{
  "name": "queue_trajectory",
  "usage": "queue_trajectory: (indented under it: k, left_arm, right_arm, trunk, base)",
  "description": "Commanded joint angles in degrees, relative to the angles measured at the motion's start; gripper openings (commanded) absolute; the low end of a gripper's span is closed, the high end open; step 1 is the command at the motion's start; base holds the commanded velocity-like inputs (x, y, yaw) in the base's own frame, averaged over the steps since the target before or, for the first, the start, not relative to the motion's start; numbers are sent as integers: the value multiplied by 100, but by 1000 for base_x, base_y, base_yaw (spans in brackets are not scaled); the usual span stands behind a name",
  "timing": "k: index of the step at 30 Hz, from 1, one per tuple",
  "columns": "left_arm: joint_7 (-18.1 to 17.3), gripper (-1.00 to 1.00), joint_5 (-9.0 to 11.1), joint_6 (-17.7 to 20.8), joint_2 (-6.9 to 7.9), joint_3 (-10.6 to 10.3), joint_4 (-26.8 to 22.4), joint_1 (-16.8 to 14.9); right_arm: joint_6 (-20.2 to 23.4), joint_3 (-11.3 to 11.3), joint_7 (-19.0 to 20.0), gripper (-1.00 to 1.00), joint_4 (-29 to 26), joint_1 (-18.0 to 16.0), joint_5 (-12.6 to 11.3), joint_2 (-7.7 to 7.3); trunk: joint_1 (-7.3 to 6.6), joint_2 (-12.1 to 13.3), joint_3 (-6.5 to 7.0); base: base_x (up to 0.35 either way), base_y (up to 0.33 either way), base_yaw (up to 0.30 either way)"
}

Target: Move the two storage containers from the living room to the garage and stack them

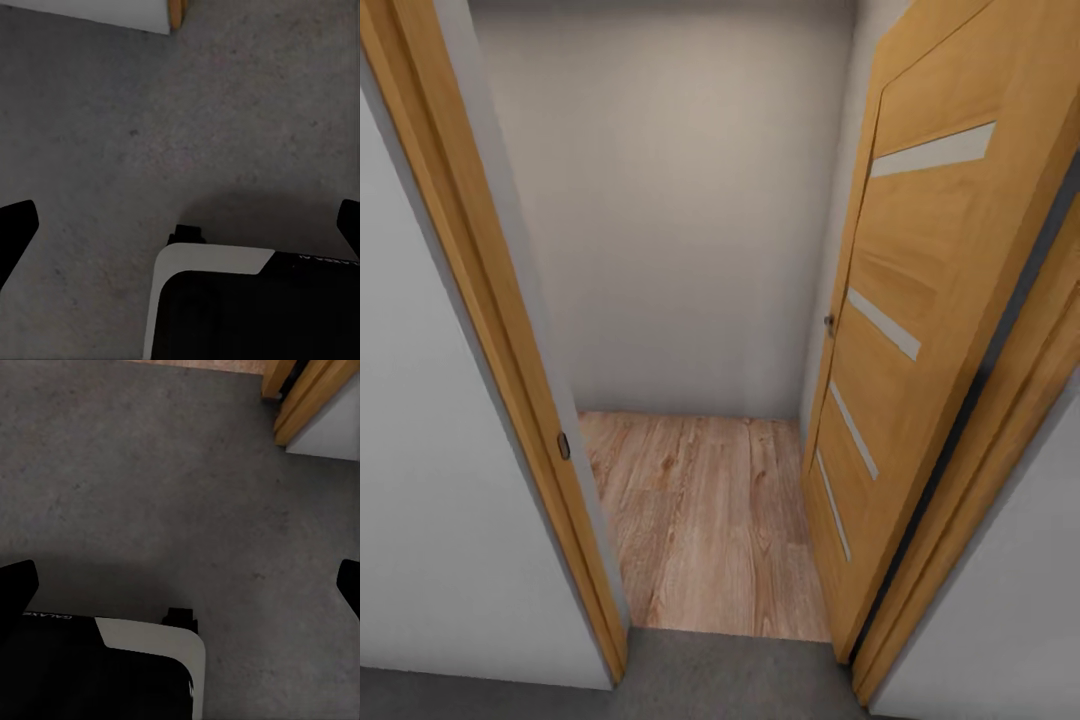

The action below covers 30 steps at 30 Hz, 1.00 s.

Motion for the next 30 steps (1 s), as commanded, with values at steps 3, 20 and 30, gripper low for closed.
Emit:
queue_trajectory:
  k: [3, 20, 30]
  left_arm:
    - [-3, 100, 9, -38, 7, 37, 27, -12]
    - [-21, 100, 4, -15, -34, 28, 20, -12]
    - [-21, 100, 17, -44, -49, 26, 18, -12]
  right_arm:
    - [-42, -39, 9, 100, 26, -12, 47, -3]
    - [-42, -39, 9, 100, 26, -12, 56, 5]
    - [-42, -41, 9, 100, 24, -12, 56, 6]
  trunk:
    - [4, -13, -13]
    - [4, -13, -13]
    - [4, -13, -13]
  base:
    - [0, 0, -8]
    - [52, 0, 0]
    - [216, 0, 0]
